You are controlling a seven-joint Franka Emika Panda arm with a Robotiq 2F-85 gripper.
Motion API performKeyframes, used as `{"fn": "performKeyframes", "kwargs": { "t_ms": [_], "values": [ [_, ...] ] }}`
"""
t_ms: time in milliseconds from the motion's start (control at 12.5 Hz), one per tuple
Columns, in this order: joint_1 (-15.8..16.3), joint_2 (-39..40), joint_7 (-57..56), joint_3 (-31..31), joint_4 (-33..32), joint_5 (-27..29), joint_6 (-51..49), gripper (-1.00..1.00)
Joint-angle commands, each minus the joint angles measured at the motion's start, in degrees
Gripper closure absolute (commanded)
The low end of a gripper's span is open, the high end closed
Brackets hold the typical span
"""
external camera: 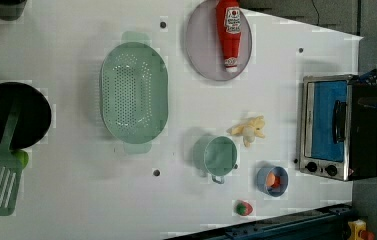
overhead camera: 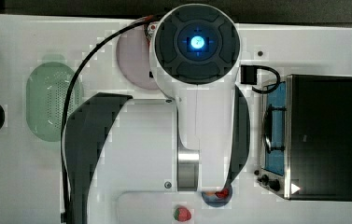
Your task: Pick banana from table and place on oven.
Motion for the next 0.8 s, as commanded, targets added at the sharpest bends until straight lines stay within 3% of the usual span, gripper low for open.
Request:
{"fn": "performKeyframes", "kwargs": {
  "t_ms": [80,240,800],
  "values": [
    [-1.44,-31.35,4.25,-1.47,-17.11,0.45,-13.05,-0.59],
    [-1.44,-31.35,4.25,-1.47,-17.17,0.45,-13.06,-1.00],
    [-1.40,-24.87,4.25,-1.28,-20.34,0.45,-7.38,-1.00]
  ]
}}
